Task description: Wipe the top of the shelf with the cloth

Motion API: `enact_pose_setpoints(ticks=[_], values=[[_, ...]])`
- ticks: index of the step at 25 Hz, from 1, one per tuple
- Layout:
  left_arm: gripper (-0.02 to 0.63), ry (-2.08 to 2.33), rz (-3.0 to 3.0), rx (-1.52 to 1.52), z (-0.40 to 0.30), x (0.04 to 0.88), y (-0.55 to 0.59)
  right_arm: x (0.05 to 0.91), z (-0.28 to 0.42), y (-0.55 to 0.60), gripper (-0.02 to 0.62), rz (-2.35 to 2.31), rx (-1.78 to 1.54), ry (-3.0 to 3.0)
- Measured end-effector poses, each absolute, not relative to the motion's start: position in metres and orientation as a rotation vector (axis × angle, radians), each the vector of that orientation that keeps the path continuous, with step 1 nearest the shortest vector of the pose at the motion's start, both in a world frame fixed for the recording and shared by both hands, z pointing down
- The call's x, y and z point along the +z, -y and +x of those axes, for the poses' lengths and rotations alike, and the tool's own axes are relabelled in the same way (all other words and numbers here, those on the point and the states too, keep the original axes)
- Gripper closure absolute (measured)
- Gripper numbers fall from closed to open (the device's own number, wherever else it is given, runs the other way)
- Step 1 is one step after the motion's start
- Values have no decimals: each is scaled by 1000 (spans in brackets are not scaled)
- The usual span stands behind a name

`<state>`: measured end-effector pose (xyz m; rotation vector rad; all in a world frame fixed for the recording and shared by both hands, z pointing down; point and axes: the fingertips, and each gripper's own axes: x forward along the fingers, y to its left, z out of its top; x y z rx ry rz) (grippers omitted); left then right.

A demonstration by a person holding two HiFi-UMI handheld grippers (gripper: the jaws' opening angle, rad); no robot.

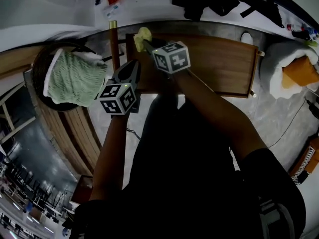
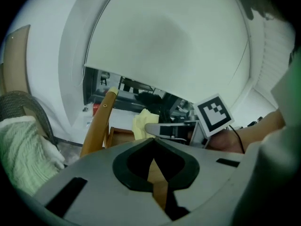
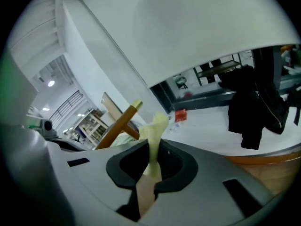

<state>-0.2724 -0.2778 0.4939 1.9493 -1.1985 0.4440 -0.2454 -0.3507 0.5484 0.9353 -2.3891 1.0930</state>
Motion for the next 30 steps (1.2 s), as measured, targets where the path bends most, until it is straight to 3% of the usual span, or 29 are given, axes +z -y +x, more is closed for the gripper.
enact_pose_setpoints(ticks=[16,23,30], values=[[595,1146,1920,497,-284,508,262,629,-298,348,546,883,1068,2222],[595,1160,1889,512,-285,518,266,634,-286,354,546,891,993,2211],[595,1136,1885,499,-251,520,281,632,-231,358,546,917,990,2154]])
